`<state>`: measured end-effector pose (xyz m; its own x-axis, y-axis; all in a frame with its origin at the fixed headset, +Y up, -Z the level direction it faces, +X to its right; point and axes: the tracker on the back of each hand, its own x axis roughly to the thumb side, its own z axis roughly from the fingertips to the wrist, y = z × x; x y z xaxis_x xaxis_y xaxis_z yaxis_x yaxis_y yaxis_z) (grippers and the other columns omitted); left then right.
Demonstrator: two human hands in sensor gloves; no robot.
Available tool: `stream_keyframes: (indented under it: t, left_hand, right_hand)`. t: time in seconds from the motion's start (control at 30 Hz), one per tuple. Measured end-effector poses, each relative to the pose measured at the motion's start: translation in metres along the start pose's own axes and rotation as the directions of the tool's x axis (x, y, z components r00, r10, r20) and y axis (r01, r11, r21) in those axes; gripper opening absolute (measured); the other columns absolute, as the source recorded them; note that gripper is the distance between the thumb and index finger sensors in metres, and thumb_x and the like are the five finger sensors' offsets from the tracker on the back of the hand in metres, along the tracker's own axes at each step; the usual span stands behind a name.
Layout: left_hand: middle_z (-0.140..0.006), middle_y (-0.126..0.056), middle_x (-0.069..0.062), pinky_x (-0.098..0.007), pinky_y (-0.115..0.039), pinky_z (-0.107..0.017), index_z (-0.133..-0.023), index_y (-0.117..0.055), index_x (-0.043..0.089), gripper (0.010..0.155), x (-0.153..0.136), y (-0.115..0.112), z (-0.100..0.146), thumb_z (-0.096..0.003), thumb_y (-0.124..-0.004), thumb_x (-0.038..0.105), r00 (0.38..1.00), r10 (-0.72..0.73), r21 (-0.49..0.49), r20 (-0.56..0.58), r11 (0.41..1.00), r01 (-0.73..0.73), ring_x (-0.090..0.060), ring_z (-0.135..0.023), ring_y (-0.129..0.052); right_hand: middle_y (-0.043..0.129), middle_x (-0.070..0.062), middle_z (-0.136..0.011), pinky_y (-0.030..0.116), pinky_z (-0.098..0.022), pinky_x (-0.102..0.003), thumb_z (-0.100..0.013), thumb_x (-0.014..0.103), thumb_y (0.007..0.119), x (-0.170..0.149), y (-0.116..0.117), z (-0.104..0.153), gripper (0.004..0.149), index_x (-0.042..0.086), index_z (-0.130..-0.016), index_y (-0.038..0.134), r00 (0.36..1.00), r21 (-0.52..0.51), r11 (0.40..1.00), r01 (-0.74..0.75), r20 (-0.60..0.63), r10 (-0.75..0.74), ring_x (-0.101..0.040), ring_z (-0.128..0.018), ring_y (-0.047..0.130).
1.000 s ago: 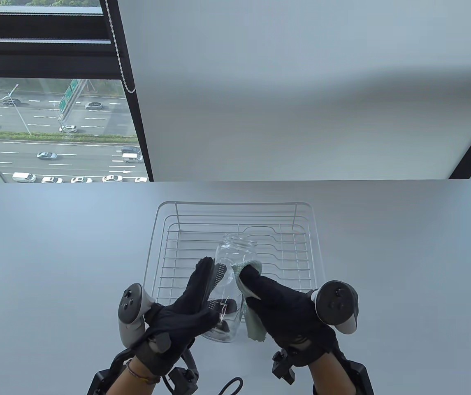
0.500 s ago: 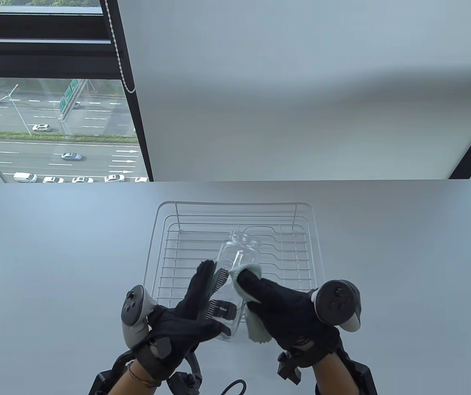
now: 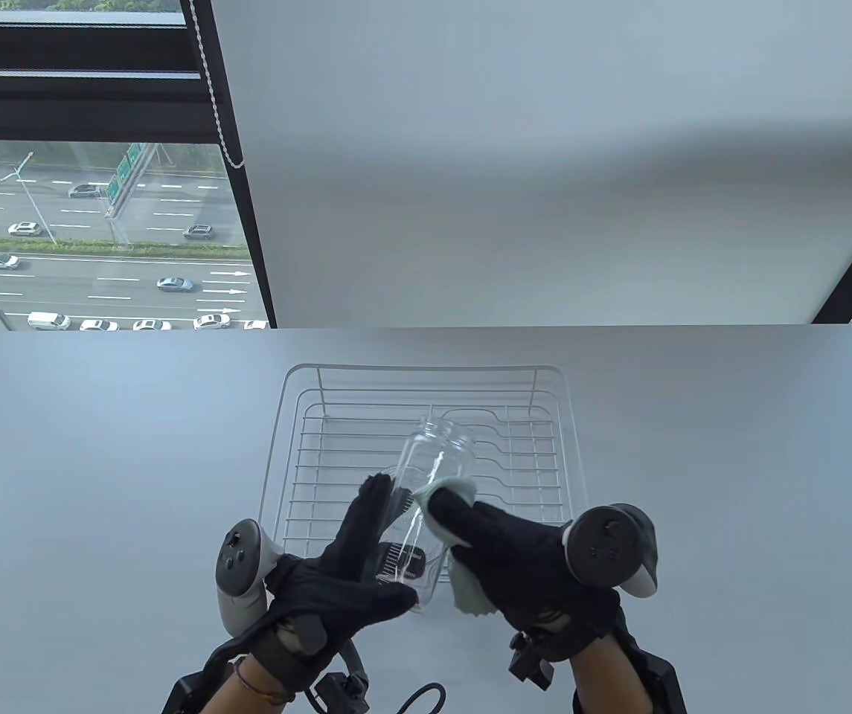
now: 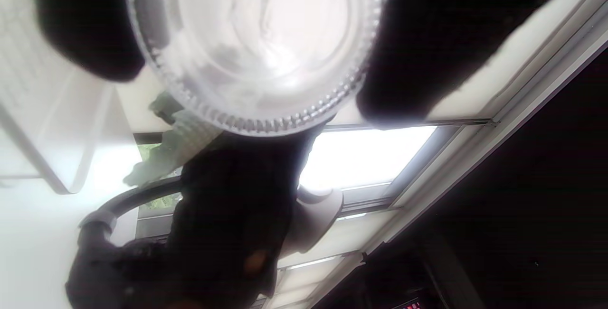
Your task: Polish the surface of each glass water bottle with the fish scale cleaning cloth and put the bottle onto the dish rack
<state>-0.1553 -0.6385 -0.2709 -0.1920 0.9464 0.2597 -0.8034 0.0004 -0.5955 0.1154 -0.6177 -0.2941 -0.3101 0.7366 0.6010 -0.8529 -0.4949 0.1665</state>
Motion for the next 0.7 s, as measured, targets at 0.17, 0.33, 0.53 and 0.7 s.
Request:
stream_keyframes:
  t: [0.17, 0.33, 0.53, 0.7]
  left_hand:
    - [-0.112, -0.026, -0.026, -0.066, -0.088, -0.047, -0.115, -0.043, 0.023, 0.099, 0.038, 0.011, 0.014, -0.0415, -0.106, 0.044, 0.956, -0.278, 0.154, 0.094, 0.953, 0.262, -0.066, -0.076, -0.074]
    - [-0.109, -0.045, -0.023, -0.064, -0.086, -0.05, -0.108, -0.065, 0.022, 0.078, 0.08, 0.042, 0.045, -0.0422, -0.104, 0.039, 0.755, -0.652, 0.591, 0.067, 0.636, 0.496, -0.065, -0.077, -0.072]
    - [-0.109, -0.046, -0.024, -0.068, -0.08, -0.055, -0.108, -0.061, 0.02, 0.08, 0.073, 0.072, 0.051, -0.0428, -0.104, 0.038, 0.548, -0.826, 0.686, -0.132, 0.323, 0.652, -0.066, -0.077, -0.068]
    - [-0.109, -0.05, -0.022, -0.071, -0.079, -0.054, -0.107, -0.065, 0.026, 0.079, 0.054, 0.088, 0.043, -0.0405, -0.105, 0.037, 0.502, -0.844, 0.625, -0.188, 0.292, 0.724, -0.066, -0.078, -0.071]
  right_hand:
    - [0.081, -0.013, -0.087, 0.081, -0.048, -0.049, -0.058, 0.032, 0.072, 0.004, -0.001, 0.0, 0.061, 0.06, -0.103, 0.042, 0.994, 0.034, 0.994, 0.106, 0.038, -0.107, -0.032, -0.063, 0.092]
    - [0.082, -0.014, -0.087, 0.081, -0.048, -0.049, -0.057, 0.032, 0.072, 0.008, -0.005, 0.003, 0.06, 0.056, -0.105, 0.043, 0.999, 0.021, 0.999, 0.038, 0.03, -0.039, -0.032, -0.063, 0.092]
    - [0.082, -0.016, -0.086, 0.082, -0.047, -0.049, -0.057, 0.032, 0.072, -0.001, -0.001, 0.0, 0.059, 0.053, -0.106, 0.045, 0.998, 0.05, 0.997, 0.055, -0.011, -0.054, -0.033, -0.062, 0.093]
    - [0.083, -0.015, -0.086, 0.082, -0.047, -0.05, -0.057, 0.032, 0.073, -0.003, 0.001, -0.001, 0.058, 0.053, -0.105, 0.048, 1.0, 0.072, 0.997, 0.006, -0.024, -0.004, -0.033, -0.062, 0.093]
